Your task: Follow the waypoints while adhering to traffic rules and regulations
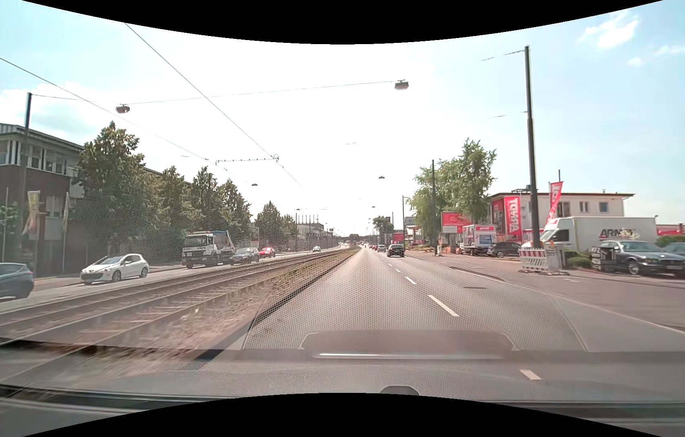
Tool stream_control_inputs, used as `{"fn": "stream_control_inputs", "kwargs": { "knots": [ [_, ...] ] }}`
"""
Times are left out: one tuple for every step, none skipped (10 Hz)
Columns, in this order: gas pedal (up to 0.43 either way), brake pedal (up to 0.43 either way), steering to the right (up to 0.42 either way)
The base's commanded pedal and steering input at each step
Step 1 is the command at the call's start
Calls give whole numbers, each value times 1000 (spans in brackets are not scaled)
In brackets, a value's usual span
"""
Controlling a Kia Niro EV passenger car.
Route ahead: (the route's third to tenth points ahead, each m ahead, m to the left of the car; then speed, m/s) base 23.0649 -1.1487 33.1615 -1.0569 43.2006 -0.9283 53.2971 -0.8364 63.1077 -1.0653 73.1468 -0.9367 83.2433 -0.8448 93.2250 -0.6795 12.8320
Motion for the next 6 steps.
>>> {"fn": "stream_control_inputs", "kwargs": {
  "knots": [
    [8, 0, -3],
    [8, 0, -4],
    [8, 0, -4],
    [8, 0, -5],
    [8, 0, -5],
    [8, 0, -5]
  ]
}}
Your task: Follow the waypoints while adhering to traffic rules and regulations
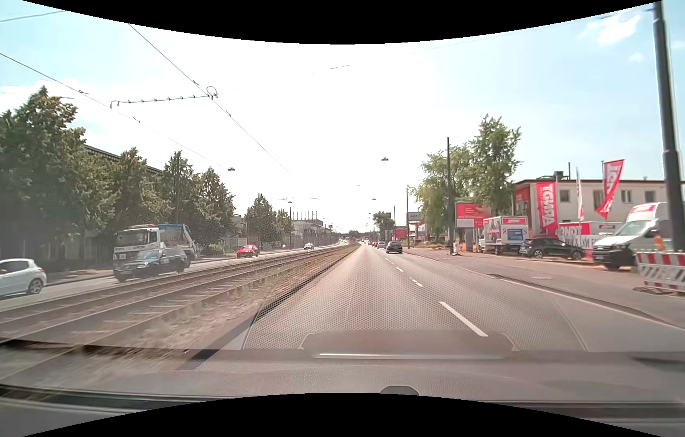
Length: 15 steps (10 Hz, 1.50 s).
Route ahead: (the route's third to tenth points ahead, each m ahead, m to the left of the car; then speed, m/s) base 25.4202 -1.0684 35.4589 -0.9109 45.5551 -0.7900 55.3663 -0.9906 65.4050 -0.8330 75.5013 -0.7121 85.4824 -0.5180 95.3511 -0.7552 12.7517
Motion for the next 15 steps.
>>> {"fn": "stream_control_inputs", "kwargs": {
  "knots": [
    [8, 0, -5],
    [8, 0, -5],
    [8, 0, -5],
    [8, 0, -5],
    [8, 0, -5],
    [8, 0, -5],
    [8, 0, -5],
    [8, 0, -5],
    [20, 0, -5],
    [20, 0, -5],
    [20, 0, -5],
    [20, 0, -5],
    [20, 0, -5],
    [20, 0, -5],
    [20, 0, -5]
  ]
}}
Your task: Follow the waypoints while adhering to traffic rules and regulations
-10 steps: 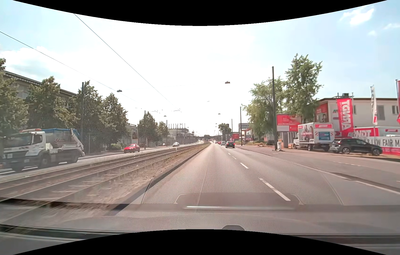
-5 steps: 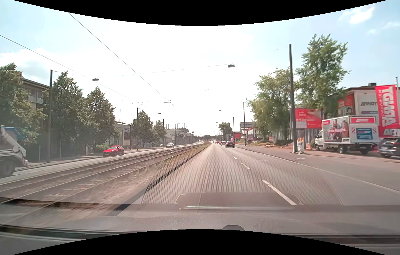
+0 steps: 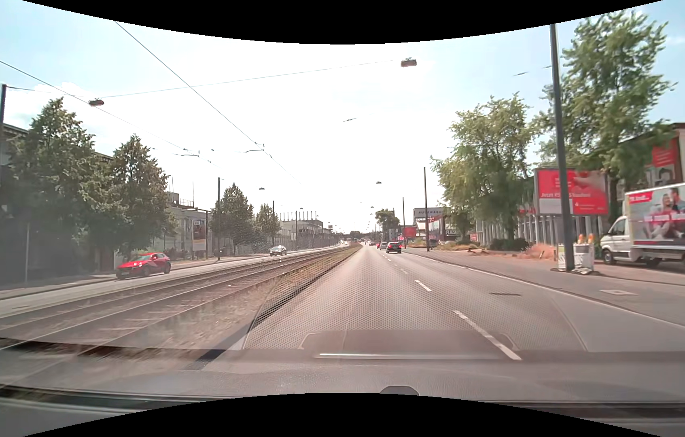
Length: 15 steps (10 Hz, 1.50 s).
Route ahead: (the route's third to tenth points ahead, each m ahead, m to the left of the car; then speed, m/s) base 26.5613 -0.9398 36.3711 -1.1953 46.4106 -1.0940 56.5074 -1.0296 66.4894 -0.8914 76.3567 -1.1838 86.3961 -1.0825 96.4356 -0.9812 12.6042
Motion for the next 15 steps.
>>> {"fn": "stream_control_inputs", "kwargs": {
  "knots": [
    [20, 0, -5],
    [20, 0, -5],
    [20, 0, -5],
    [20, 0, -3],
    [20, 0, -3],
    [20, 0, -3],
    [20, 0, -3],
    [20, 0, -3],
    [20, 0, -3],
    [20, 0, -4],
    [20, 0, -4],
    [20, 0, -4],
    [20, 0, -3],
    [20, 0, -3],
    [20, 0, -4]
  ]
}}
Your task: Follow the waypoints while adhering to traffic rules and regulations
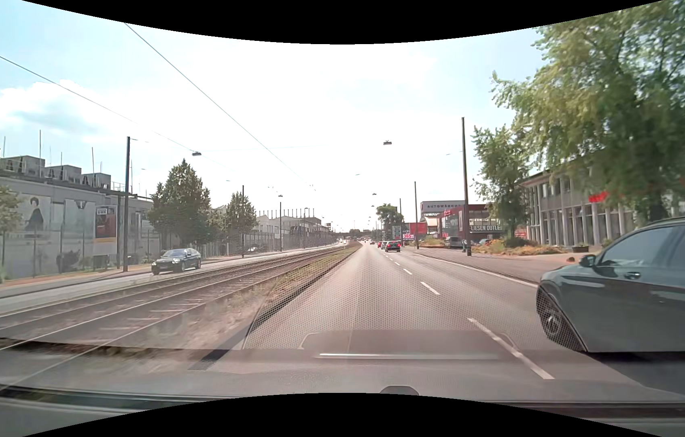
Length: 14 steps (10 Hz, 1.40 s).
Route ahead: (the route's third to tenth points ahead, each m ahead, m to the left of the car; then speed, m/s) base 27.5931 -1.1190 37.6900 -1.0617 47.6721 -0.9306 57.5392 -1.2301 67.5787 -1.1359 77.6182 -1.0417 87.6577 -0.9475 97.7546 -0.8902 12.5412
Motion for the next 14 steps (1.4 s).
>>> {"fn": "stream_control_inputs", "kwargs": {
  "knots": [
    [20, 0, -4],
    [20, 0, -4],
    [20, 0, -4],
    [20, 0, -4],
    [20, 0, -4],
    [20, 0, -4],
    [20, 0, -4],
    [20, 0, -4],
    [20, 0, -4],
    [20, 0, -4],
    [20, 0, -4],
    [20, 0, -4],
    [20, 0, -4],
    [20, 0, -4]
  ]
}}
